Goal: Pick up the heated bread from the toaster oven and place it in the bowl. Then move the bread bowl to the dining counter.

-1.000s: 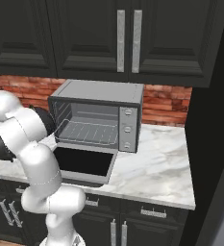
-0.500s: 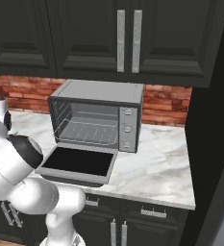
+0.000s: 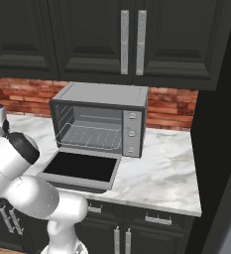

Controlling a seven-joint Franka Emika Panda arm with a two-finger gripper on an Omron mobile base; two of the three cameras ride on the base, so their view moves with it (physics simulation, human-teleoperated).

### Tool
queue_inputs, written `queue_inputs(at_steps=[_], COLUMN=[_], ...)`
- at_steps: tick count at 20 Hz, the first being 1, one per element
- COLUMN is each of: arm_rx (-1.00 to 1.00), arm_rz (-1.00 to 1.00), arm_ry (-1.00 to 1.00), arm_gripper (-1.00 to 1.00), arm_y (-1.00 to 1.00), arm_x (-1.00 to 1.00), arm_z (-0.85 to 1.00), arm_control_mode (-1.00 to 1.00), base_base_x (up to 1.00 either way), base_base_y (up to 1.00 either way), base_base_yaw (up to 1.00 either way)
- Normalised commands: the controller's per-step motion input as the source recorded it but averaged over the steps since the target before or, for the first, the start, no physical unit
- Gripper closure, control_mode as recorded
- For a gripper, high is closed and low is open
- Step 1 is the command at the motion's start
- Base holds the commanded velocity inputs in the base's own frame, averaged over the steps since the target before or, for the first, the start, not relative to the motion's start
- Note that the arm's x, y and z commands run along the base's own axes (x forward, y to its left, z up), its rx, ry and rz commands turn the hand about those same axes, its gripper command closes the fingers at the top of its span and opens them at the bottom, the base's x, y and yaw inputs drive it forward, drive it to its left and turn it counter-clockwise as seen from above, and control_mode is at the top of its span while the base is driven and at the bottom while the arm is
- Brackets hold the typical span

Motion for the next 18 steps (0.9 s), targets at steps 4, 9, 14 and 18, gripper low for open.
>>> queue_inputs(at_steps=[4,9,14,18], arm_rx=[0.00,0.00,0.06,0.16], arm_rz=[0.00,0.00,-0.03,-0.07], arm_ry=[-0.05,-0.10,-0.18,-0.20], arm_gripper=[-1.00,-1.00,-1.00,-1.00], arm_y=[0.24,0.01,-0.01,-0.10], arm_x=[0.18,0.04,0.16,0.17], arm_z=[-0.23,-0.47,-0.23,-0.10], arm_control_mode=[-1.00,-1.00,-1.00,-1.00], base_base_x=[0.00,0.00,0.00,0.00], base_base_y=[0.00,0.00,0.00,0.00], base_base_yaw=[0.00,0.00,0.00,0.00])
